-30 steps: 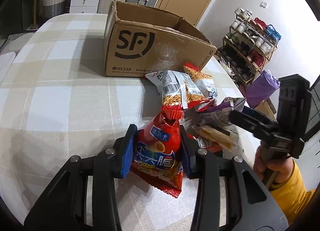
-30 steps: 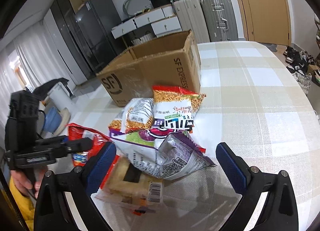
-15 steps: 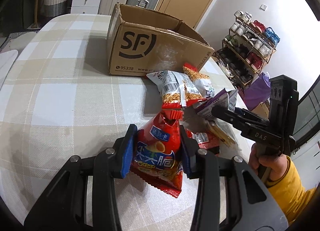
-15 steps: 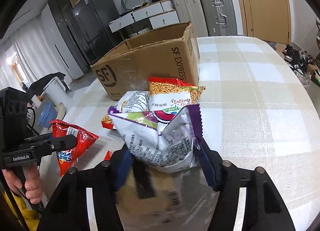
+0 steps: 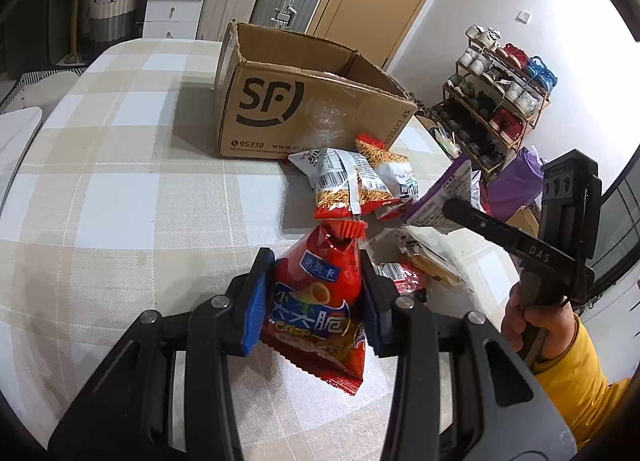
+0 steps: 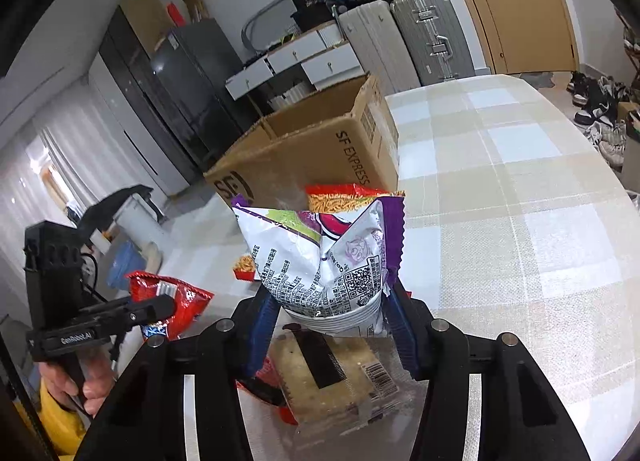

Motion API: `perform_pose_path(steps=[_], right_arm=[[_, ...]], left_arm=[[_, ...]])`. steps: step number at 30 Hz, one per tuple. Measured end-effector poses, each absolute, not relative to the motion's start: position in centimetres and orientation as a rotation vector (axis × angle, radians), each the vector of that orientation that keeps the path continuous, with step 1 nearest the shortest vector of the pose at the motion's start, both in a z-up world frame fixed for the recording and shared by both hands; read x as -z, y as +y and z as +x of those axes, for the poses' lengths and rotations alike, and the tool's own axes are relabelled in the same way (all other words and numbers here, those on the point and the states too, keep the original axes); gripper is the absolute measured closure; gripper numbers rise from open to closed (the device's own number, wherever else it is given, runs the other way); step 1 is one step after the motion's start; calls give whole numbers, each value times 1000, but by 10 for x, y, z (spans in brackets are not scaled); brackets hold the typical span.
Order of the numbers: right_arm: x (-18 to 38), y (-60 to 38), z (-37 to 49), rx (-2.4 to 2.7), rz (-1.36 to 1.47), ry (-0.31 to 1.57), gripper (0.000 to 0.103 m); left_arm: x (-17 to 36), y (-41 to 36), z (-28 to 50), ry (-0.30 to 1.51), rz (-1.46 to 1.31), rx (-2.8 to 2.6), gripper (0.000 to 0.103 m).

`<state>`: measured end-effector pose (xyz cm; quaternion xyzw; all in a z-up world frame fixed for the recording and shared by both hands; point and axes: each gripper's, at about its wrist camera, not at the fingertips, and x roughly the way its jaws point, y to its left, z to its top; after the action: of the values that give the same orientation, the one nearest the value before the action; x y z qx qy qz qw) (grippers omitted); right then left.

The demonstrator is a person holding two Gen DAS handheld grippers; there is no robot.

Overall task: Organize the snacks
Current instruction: 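Lift and carry the red chip bag and purple-white bag over the box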

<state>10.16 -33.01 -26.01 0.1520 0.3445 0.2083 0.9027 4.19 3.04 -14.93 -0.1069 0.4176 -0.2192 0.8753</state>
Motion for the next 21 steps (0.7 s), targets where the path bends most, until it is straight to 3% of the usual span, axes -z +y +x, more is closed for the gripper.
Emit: perform_pose_path(steps=[12,21], right_arm=[[234,-338,76,-511,393,620,53],[183,-326,44,-577,351,504,53]], left_arm=[[131,33,30,842,-214,452,66],[95,40,15,760,-218,422,66]])
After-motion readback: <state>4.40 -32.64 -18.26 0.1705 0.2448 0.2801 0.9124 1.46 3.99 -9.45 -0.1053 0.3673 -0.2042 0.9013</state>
